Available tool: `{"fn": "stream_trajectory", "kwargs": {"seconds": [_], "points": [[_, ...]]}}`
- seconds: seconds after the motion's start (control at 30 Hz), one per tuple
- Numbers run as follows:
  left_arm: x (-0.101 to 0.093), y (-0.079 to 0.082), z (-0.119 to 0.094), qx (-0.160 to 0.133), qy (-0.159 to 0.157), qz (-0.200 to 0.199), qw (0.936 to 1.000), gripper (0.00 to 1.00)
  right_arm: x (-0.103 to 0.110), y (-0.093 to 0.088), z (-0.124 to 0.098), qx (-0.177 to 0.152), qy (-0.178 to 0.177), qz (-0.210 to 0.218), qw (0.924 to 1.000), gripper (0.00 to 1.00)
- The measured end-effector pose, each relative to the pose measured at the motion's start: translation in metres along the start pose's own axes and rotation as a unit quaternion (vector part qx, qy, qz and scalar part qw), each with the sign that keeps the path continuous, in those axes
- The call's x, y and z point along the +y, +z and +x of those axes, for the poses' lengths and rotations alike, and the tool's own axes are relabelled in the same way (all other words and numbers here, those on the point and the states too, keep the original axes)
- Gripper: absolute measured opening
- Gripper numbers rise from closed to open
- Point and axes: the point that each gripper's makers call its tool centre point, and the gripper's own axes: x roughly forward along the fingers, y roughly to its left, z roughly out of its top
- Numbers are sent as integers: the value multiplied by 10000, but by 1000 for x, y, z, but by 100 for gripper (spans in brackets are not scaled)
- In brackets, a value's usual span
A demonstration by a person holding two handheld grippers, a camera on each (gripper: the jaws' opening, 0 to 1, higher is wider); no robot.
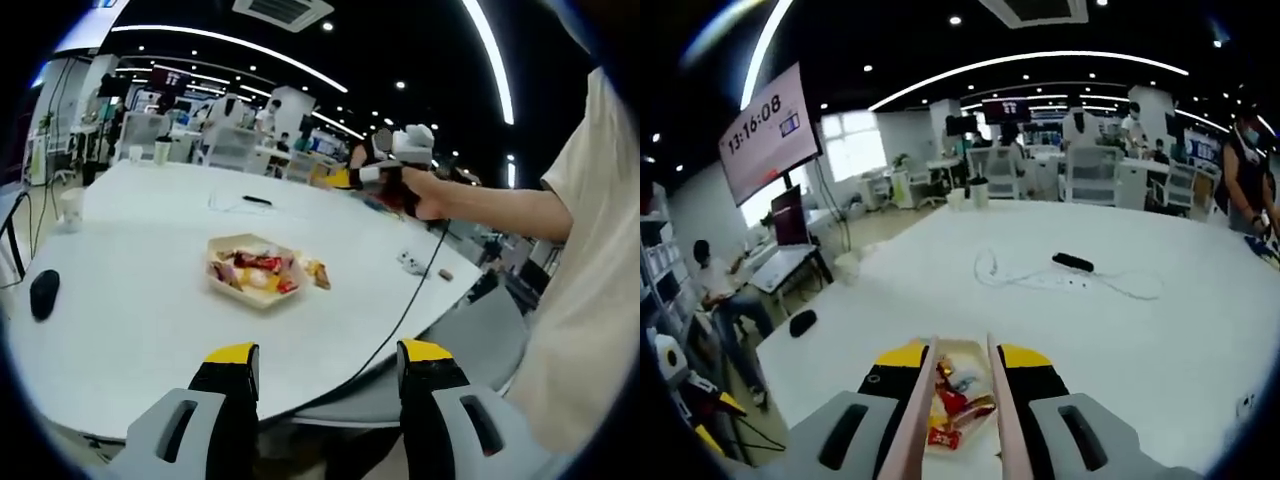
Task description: Place the target food into the container with the food tongs after gripping and lifting it, then release it inside without dropping or visibly crushing the food.
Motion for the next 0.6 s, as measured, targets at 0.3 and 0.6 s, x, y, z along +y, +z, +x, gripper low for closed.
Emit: {"fn": "stream_trajectory", "kwargs": {"seconds": [0.3, 0.6], "points": [[-8, 7, 17, 163, -293, 189, 9993, 55, -20, -8, -16, -47, -213, 240, 9995, 26], [-11, 11, 29, 317, -499, 311, 9978, 55, -38, -25, -23, 18, -424, 454, 9981, 27]]}}
